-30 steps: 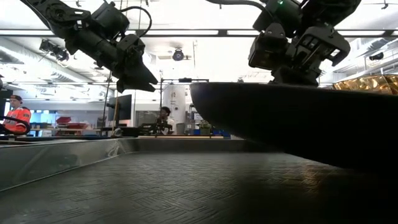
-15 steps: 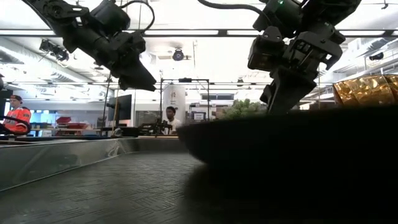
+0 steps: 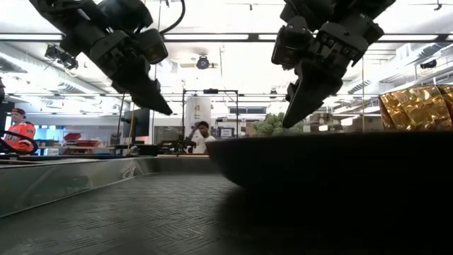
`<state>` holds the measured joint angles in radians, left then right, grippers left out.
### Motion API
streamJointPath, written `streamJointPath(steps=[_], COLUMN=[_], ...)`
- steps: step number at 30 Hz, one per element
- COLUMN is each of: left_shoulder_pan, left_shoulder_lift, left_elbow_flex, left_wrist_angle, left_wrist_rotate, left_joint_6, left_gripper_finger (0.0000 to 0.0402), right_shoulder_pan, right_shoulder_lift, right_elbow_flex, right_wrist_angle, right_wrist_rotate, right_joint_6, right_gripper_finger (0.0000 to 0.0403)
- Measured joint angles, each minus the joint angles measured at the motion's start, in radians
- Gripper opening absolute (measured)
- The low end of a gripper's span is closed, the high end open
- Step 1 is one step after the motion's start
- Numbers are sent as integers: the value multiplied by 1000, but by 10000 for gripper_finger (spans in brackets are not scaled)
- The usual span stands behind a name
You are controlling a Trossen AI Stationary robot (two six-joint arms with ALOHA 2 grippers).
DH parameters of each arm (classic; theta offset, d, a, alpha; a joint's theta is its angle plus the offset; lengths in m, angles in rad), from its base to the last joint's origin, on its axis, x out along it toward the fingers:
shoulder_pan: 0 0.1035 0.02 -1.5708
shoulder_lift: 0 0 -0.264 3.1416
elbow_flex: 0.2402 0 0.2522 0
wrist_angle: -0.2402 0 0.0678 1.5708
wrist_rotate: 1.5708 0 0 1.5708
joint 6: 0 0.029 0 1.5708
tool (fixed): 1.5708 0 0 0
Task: Pick and place plate/cup/fork/spoon on tray
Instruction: Adjust the position of the black tray on the table
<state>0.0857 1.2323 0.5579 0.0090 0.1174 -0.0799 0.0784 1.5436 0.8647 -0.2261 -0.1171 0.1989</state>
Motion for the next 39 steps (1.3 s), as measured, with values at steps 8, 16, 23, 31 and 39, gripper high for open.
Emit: streamJointPath(steps=[8,16,23,31,39], left_shoulder_pan=[-72,-79,-91,-89,-89], left_shoulder_lift=[45,64,108,106,106], left_elbow_flex=[0,1,1,0,0], left_wrist_angle=[0,34,52,40,15], left_wrist_rotate=[-137,-198,-231,-249,-249], left_joint_6=[-66,-113,-120,-119,-118], left_gripper_finger=[188,188,188,188,188], right_shoulder_pan=[17,31,31,5,-13], right_shoulder_lift=[13,85,161,211,252], right_elbow_flex=[4,30,88,112,111], right_wrist_angle=[-36,25,32,55,62], right_wrist_rotate=[167,279,335,306,313], right_joint_6=[-3,-79,-191,-197,-209], right_gripper_finger=[127,127,157,218,231])
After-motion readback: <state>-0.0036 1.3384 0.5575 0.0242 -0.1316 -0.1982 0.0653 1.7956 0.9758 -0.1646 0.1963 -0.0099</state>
